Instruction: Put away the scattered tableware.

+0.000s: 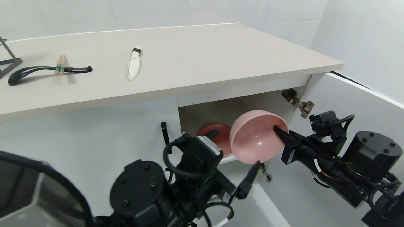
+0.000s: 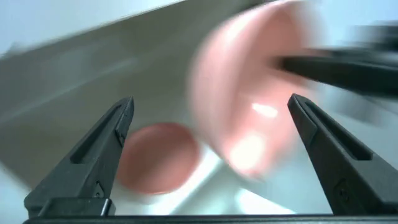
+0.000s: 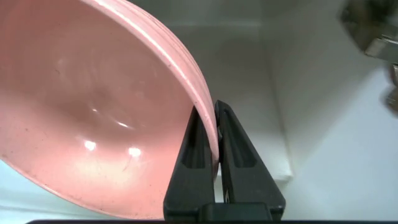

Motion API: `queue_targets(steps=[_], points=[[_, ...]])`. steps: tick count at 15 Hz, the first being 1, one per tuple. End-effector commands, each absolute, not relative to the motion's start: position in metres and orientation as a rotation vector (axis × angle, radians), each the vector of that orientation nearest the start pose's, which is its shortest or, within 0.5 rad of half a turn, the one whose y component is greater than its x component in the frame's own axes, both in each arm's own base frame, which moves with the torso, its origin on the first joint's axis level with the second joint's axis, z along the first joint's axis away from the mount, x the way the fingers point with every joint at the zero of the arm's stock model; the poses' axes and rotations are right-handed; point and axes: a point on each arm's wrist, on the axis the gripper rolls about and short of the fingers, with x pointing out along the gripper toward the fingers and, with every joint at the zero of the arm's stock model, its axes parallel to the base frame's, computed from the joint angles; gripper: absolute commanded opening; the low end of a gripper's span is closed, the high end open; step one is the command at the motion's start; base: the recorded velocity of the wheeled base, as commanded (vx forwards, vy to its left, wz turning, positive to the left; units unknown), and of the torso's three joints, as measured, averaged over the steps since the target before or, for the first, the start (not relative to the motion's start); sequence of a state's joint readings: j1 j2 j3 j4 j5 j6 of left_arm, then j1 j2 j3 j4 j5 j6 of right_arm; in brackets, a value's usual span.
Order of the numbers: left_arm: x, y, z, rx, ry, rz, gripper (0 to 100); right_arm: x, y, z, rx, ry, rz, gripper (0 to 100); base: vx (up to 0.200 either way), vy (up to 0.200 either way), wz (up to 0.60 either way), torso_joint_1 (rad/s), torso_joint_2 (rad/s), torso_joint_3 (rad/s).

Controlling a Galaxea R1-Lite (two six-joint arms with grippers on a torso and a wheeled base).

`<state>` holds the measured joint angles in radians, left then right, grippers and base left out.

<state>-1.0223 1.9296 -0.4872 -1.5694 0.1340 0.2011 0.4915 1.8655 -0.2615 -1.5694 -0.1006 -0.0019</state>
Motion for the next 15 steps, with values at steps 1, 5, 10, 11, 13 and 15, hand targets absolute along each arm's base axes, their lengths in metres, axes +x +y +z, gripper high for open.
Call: queue_targets(steps=[1, 5, 10, 11, 13, 15], points=[[0.154, -0.208, 0.144, 0.136, -0.224, -0.964, 100, 0.229, 0.12, 0.106, -0.013, 0.037, 0.388, 0, 0.0, 0.0, 0.0, 0.0, 0.0, 0.0], [0.161, -0.181, 0.122, 0.214, -0.168, -1.178, 100, 0.227, 0.114, 0.101, -0.014, 0.063, 0.372, 0, 0.0, 0.0, 0.0, 0.0, 0.0, 0.0], [0.159, -0.162, 0.118, 0.329, -0.193, -1.122, 100, 0.222, 0.119, 0.099, 0.127, 0.104, 0.395, 0, 0.0, 0.0, 0.0, 0.0, 0.0, 0.0], [0.15, -0.153, 0.12, 0.329, -0.193, -1.12, 100, 0.22, 0.125, 0.097, 0.196, 0.127, 0.415, 0, 0.0, 0.0, 0.0, 0.0, 0.0, 0.0], [0.138, -0.138, 0.127, 0.327, -0.218, -1.101, 100, 0.221, 0.132, 0.094, 0.291, 0.159, 0.431, 0, 0.0, 0.0, 0.0, 0.0, 0.0, 0.0], [0.124, -0.119, 0.133, 0.332, -0.239, -1.029, 100, 0.228, 0.136, 0.077, 0.303, 0.231, 0.455, 0, 0.0, 0.0, 0.0, 0.0, 0.0, 0.0]])
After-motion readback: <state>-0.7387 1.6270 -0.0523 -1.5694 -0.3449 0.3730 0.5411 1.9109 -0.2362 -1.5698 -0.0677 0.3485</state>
